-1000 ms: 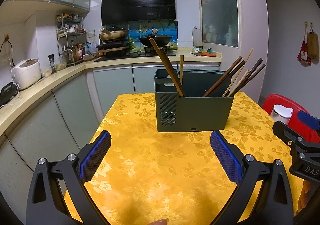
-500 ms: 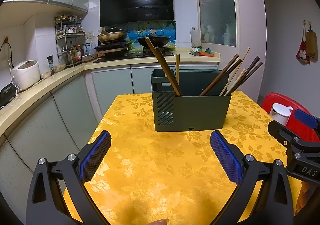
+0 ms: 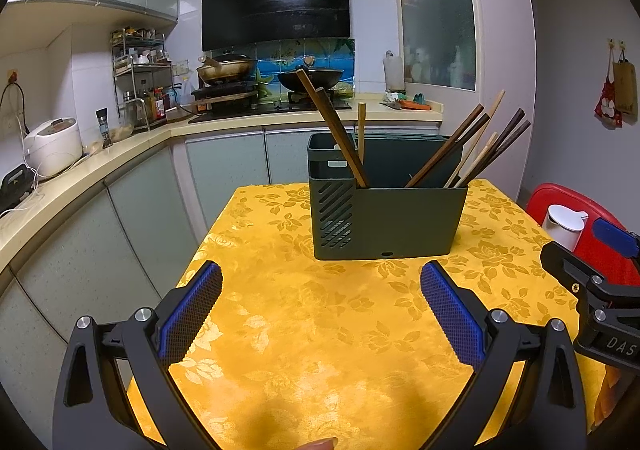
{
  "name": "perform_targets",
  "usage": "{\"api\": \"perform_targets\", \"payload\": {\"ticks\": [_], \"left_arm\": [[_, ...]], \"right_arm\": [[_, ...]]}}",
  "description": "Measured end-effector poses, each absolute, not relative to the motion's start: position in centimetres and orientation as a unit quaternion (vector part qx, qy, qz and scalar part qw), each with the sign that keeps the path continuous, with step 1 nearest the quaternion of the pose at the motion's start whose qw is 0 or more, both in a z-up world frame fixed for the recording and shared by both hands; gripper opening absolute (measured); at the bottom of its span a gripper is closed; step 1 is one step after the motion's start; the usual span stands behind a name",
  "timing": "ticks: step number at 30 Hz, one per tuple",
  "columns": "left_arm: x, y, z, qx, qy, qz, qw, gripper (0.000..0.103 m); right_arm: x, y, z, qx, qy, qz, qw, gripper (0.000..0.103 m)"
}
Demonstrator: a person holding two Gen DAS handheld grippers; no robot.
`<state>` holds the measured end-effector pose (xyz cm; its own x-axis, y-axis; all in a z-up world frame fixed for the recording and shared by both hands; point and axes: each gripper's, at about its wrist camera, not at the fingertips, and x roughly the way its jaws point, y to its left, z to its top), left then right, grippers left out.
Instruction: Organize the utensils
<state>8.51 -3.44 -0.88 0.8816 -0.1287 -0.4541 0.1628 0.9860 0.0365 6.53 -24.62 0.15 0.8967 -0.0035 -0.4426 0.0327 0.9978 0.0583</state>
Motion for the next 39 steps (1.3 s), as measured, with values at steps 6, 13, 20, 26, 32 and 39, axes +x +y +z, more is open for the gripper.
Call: {"api": "perform_targets", "payload": {"ticks": [6, 13, 20, 26, 32, 39], "left_arm": [[8.41, -3.32, -0.64, 0.035, 0.225, -0.074, 0.971, 0.096], [8.28, -3.19, -0.34, 0.034, 0.223, -0.073, 0.972, 0.096], [8.25, -3.13, -0.28, 0.034, 0.223, -0.072, 0.971, 0.096], [8.24, -3.1, -0.28, 0.034, 0.224, -0.073, 0.971, 0.096], [8.25, -3.08, -0.3, 0.034, 0.223, -0.073, 0.971, 0.096], [8.25, -3.06, -0.3, 0.035, 0.223, -0.073, 0.971, 0.096]], "right_arm": [[6.22, -24.49, 0.39, 0.032, 0.217, -0.01, 0.976, 0.096], [6.12, -24.33, 0.72, 0.03, 0.214, -0.009, 0.976, 0.096], [6.11, -24.28, 0.73, 0.029, 0.214, -0.009, 0.976, 0.096], [6.08, -24.15, 0.73, 0.03, 0.215, -0.009, 0.976, 0.096], [6.07, -24.12, 0.75, 0.029, 0.215, -0.009, 0.976, 0.096], [6.09, -24.13, 0.75, 0.029, 0.215, -0.009, 0.976, 0.096]]}}
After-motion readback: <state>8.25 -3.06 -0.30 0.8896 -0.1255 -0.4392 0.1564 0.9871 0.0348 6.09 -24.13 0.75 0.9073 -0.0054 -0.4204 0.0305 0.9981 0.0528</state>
